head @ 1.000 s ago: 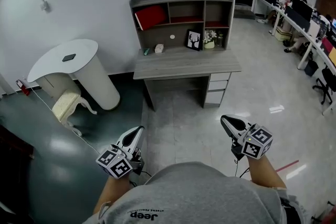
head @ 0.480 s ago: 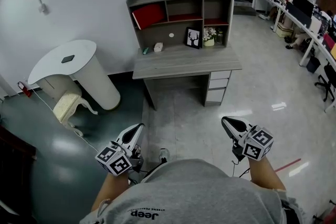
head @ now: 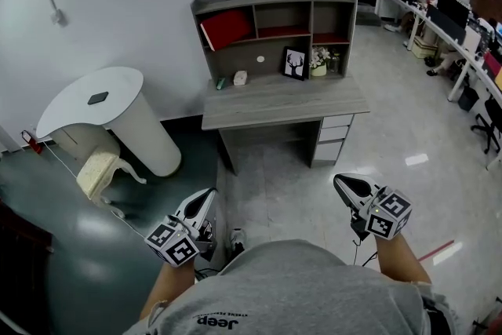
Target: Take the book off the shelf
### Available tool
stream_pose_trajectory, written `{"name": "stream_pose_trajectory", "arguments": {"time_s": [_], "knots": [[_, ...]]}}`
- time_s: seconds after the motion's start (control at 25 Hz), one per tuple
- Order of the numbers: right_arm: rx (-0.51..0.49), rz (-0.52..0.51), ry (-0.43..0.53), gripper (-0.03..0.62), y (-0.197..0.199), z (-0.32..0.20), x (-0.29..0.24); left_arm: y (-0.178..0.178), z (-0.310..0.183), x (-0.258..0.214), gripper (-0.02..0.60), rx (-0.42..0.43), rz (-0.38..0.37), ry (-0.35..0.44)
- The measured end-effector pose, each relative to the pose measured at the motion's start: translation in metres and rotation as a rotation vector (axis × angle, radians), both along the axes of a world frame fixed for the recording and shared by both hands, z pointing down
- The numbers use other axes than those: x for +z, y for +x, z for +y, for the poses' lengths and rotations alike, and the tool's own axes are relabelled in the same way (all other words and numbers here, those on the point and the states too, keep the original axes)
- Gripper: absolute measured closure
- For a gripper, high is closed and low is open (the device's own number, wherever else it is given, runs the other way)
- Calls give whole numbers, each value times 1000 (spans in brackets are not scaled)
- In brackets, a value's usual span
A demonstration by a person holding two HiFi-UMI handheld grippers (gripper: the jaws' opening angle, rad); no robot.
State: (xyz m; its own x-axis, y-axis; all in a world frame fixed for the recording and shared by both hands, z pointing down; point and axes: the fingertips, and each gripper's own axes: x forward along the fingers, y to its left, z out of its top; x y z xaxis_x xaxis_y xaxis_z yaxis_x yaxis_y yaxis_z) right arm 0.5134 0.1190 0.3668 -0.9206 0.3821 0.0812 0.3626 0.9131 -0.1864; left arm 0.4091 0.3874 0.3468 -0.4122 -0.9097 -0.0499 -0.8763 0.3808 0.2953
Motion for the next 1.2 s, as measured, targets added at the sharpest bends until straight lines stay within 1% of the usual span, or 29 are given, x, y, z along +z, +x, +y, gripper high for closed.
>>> {"name": "stream_pose_trajectory", "arguments": {"time_s": [0.12, 0.24, 0.44, 0.64, 0.8, 0.88, 1.04, 1.2], "knots": [[7, -5, 14, 591, -51, 15, 2, -49, 20, 9, 568, -5, 9, 13], [23, -12, 9, 591, -113, 34, -1, -110, 42, 15, 568, -2, 26, 21], [17, -8, 27, 591, -216, 75, -17, -207, 66, 6, 568, 39, 6, 13], [36, -3, 15, 591, -299, 98, -22, -286, 79, 2, 568, 86, -1, 9], [50, 10, 23, 590, -354, 109, -23, -343, 90, 2, 568, 101, -6, 10], [60, 14, 30, 589, -377, 110, -24, -367, 93, 3, 568, 105, 4, 15], [83, 21, 49, 589, -414, 109, -27, -408, 98, 4, 568, 120, 17, 19], [93, 33, 56, 589, -445, 101, -25, -444, 96, 5, 568, 116, 25, 34]]}}
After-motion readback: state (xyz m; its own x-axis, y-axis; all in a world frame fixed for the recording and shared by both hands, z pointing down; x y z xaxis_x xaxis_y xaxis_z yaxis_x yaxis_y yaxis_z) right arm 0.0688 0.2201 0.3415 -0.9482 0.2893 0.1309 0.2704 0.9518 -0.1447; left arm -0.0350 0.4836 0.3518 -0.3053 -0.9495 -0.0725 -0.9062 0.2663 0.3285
